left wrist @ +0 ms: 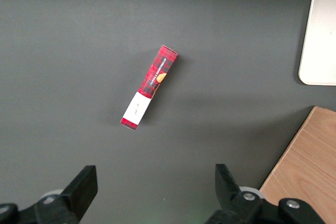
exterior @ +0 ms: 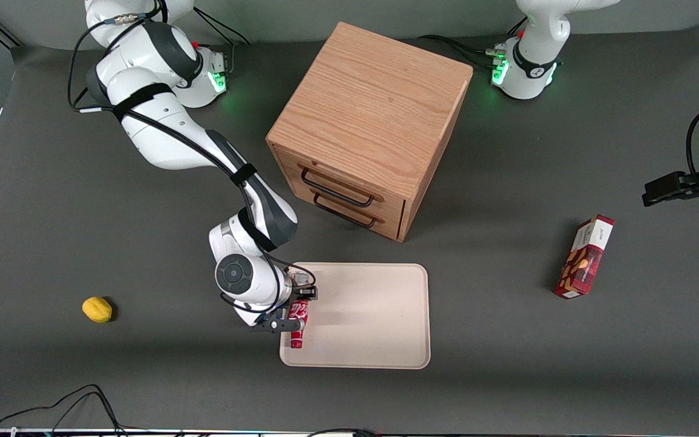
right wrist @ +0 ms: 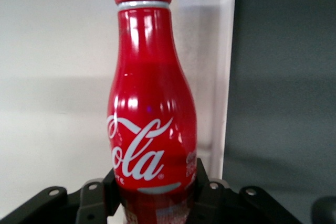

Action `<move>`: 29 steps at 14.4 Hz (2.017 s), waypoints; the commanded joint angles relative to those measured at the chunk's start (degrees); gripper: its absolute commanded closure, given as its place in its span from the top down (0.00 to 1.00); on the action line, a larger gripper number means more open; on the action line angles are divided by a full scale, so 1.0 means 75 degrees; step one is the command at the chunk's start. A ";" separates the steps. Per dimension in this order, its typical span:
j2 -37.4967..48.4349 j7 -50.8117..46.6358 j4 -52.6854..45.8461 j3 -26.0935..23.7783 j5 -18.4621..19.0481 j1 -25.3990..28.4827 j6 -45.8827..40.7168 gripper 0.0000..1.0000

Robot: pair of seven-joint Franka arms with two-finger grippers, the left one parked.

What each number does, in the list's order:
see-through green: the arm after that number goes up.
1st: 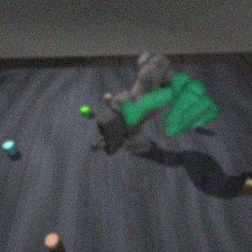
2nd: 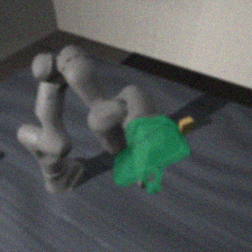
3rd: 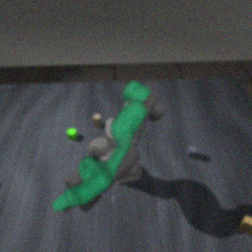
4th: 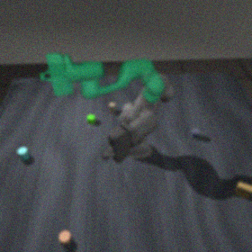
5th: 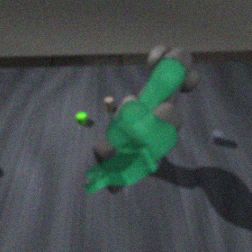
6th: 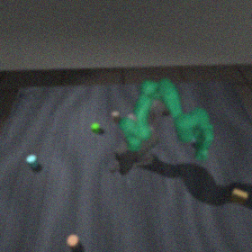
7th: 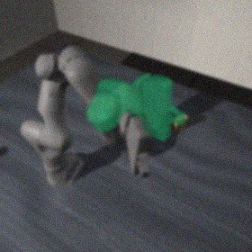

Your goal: Place coke bottle on tray

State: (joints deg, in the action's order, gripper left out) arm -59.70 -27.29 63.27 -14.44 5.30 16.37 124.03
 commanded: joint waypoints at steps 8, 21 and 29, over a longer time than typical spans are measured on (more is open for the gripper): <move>-0.0021 -0.0018 -0.0127 -0.0008 0.0337 0.0149 0.0045 1.00; 0.3735 0.0334 0.0072 0.0623 0.0337 -0.0530 -0.2303 1.00; 0.7263 0.0604 0.1789 0.2148 -0.0624 -0.0624 -0.5511 1.00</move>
State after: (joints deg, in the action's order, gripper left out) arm -11.99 -23.69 65.07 -0.37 2.31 11.37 80.50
